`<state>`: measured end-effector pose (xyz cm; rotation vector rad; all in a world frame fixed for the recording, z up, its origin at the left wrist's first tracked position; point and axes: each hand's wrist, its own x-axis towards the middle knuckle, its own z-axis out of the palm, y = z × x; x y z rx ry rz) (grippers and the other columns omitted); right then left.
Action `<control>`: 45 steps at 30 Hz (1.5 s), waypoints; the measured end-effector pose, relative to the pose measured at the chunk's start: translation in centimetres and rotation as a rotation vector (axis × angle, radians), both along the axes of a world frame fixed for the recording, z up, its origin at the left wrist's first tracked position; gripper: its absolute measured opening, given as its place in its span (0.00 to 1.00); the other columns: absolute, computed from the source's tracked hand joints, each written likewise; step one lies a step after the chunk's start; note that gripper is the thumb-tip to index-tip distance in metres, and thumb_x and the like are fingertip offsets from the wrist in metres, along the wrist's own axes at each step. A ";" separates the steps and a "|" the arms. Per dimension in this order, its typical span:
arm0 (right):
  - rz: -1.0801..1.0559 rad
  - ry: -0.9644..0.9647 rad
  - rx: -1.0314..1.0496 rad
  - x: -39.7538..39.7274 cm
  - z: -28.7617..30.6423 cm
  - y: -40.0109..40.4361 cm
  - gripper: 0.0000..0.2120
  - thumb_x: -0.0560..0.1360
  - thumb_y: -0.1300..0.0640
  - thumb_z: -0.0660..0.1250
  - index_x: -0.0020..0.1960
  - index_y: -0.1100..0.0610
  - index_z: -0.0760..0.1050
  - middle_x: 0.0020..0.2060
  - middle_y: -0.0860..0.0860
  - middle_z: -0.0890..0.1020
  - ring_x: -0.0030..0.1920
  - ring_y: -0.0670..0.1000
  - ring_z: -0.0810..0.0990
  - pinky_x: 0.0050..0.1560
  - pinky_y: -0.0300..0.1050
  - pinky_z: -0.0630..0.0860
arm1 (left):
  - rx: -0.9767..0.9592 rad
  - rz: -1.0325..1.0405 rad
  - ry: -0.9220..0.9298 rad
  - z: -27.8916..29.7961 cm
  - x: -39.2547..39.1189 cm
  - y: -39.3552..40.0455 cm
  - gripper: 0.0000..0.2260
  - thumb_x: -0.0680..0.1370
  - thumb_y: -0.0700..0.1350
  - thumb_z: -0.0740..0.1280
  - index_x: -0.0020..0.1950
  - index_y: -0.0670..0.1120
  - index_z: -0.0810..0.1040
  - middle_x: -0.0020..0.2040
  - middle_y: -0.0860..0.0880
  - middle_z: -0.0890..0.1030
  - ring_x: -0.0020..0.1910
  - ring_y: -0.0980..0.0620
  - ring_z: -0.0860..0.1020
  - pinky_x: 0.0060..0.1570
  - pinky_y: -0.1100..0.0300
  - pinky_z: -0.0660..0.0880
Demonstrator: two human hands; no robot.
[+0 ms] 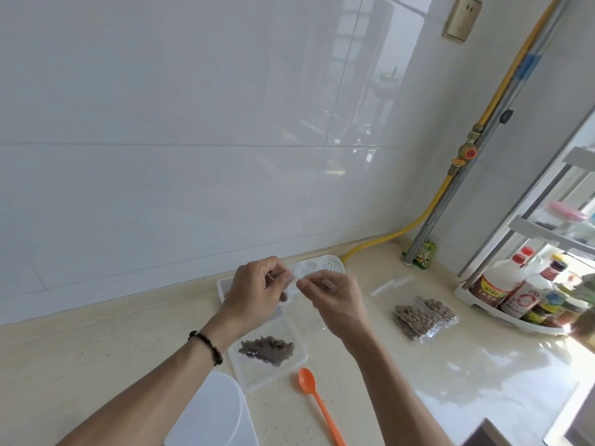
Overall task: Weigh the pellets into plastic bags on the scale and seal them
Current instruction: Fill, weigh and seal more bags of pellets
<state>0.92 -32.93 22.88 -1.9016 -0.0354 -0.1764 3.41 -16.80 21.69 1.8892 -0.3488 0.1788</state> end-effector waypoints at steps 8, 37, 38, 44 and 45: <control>-0.034 0.021 0.071 5.0 -2.3 -10.6 0.12 0.77 0.57 0.69 0.38 0.61 0.80 0.31 0.52 0.81 0.33 0.46 0.76 0.39 0.46 0.74 | -0.107 -0.053 0.232 0.0 4.4 -7.7 0.06 0.78 0.43 0.68 0.43 0.43 0.79 0.36 0.50 0.80 0.37 0.51 0.83 0.39 0.59 0.79; -0.536 0.540 -0.008 13.2 -18.4 -48.7 0.15 0.68 0.54 0.79 0.47 0.60 0.76 0.36 0.55 0.83 0.30 0.48 0.78 0.32 0.44 0.74 | 0.389 0.010 0.330 -16.0 24.4 -44.8 0.09 0.75 0.48 0.72 0.34 0.51 0.80 0.33 0.56 0.78 0.38 0.53 0.79 0.35 0.63 0.70; -0.552 0.541 -0.014 13.4 -18.9 -49.0 0.16 0.68 0.55 0.79 0.48 0.60 0.76 0.36 0.54 0.82 0.30 0.48 0.78 0.32 0.43 0.74 | 0.408 0.008 0.326 -16.5 24.6 -45.3 0.13 0.75 0.48 0.71 0.31 0.52 0.76 0.32 0.57 0.78 0.37 0.53 0.78 0.33 0.63 0.69; -0.562 0.595 -0.278 14.0 -20.4 -49.4 0.20 0.70 0.49 0.77 0.56 0.56 0.77 0.43 0.50 0.80 0.41 0.49 0.78 0.36 0.40 0.69 | 0.486 0.013 0.344 -18.5 25.4 -46.4 0.16 0.74 0.48 0.71 0.28 0.48 0.72 0.32 0.52 0.80 0.35 0.50 0.79 0.35 0.55 0.76; -0.551 0.599 -0.339 13.9 -20.5 -49.4 0.21 0.70 0.47 0.76 0.58 0.56 0.78 0.47 0.52 0.80 0.46 0.50 0.78 0.41 0.42 0.70 | 0.488 0.019 0.346 -18.8 25.5 -46.3 0.17 0.74 0.48 0.71 0.28 0.48 0.70 0.29 0.53 0.76 0.33 0.49 0.76 0.31 0.57 0.72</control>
